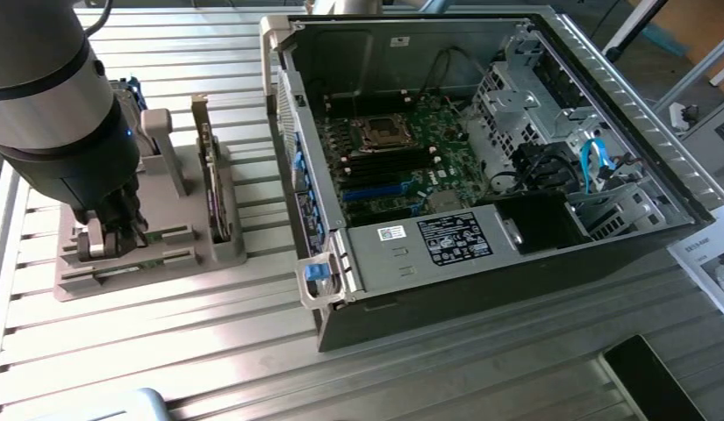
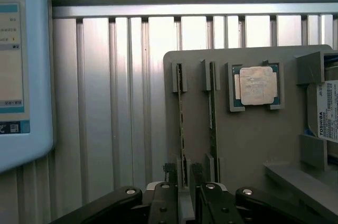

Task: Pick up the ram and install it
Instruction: 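Pick up the ram and move it above insertion slot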

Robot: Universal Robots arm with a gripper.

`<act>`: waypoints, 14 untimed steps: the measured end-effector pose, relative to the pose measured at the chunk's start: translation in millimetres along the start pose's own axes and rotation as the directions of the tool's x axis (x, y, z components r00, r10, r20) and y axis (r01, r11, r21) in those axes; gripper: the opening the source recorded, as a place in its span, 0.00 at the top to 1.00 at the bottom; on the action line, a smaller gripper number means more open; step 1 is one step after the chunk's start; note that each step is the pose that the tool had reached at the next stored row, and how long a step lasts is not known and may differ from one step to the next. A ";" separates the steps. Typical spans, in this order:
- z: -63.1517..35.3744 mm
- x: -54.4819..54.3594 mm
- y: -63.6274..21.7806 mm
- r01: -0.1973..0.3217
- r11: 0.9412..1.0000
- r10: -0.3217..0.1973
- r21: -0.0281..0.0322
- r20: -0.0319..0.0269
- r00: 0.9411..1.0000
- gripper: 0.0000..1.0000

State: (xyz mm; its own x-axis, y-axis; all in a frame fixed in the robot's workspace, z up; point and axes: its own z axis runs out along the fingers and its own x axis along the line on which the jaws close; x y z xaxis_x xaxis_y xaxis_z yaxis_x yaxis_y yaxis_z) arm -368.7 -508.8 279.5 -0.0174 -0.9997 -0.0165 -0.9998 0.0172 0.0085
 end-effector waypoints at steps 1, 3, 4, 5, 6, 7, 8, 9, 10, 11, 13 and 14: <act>0.0 0.0 0.0 0.004 1.000 -0.004 0.000 0.000 1.000 0.76; 0.1 0.0 0.0 0.016 1.000 -0.016 0.000 0.000 1.000 0.76; 0.1 0.0 0.0 0.022 1.000 -0.022 0.000 0.000 1.000 0.76; 0.1 0.0 0.0 0.024 1.000 -0.024 0.000 0.000 1.000 0.76; 0.1 0.0 0.0 0.024 1.000 -0.024 0.000 0.000 1.000 0.76; 0.1 0.0 0.0 0.024 1.000 -0.024 0.000 0.000 1.000 0.76; 0.2 0.0 0.0 0.024 1.000 -0.024 0.000 0.000 1.000 0.76; 1.0 0.0 -0.1 0.024 1.000 -0.024 0.000 0.000 1.000 0.76; 2.1 0.0 0.0 0.024 1.000 -0.024 0.000 0.000 1.000 0.76; 3.0 0.0 0.0 0.024 1.000 -0.024 0.000 0.000 1.000 0.76; 5.1 0.1 -0.1 0.024 1.000 -0.024 0.000 0.000 1.000 0.76; 9.0 0.1 -0.1 0.024 1.000 -0.024 0.000 0.000 1.000 0.76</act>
State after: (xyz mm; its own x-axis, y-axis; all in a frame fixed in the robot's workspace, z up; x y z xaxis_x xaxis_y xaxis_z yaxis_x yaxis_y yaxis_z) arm -368.6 -508.8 270.5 0.0066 -0.9998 -0.0166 -0.9999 -0.0067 0.0085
